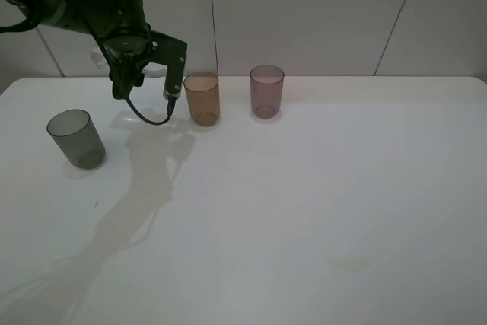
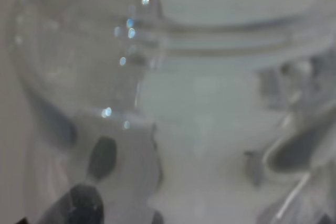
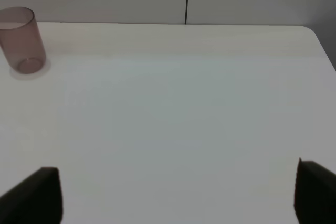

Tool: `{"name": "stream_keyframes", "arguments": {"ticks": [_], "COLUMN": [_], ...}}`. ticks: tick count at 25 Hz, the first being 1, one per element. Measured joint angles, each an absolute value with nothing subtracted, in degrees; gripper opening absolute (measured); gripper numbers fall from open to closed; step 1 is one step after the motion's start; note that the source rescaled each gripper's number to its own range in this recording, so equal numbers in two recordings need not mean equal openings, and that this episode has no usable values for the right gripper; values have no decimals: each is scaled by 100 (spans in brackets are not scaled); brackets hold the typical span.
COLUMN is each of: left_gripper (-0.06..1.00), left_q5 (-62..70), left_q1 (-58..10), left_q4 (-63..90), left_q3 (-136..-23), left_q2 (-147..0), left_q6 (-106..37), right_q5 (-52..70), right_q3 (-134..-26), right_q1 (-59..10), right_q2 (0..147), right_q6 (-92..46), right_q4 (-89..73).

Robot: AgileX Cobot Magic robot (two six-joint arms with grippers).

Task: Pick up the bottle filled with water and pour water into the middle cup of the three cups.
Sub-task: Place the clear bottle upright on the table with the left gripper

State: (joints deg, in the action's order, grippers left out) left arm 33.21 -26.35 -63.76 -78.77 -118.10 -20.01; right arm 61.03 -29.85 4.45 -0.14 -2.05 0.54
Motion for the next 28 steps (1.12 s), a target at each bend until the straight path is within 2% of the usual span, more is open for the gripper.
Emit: {"name": "stream_keyframes", "arguments": {"ticks": [28], "left_gripper": [1], "left_q5": [3177], "left_q1": [-2635], "left_q4": [-6828], "left_q3": [-7885], "left_q2": [-11810], "left_q6": [-2055], "right_q5": [6103], "right_q3": [-2985], "right_q1": [445], "right_q2": [-14], "right_q6": [-205], "right_q4": [54]}}
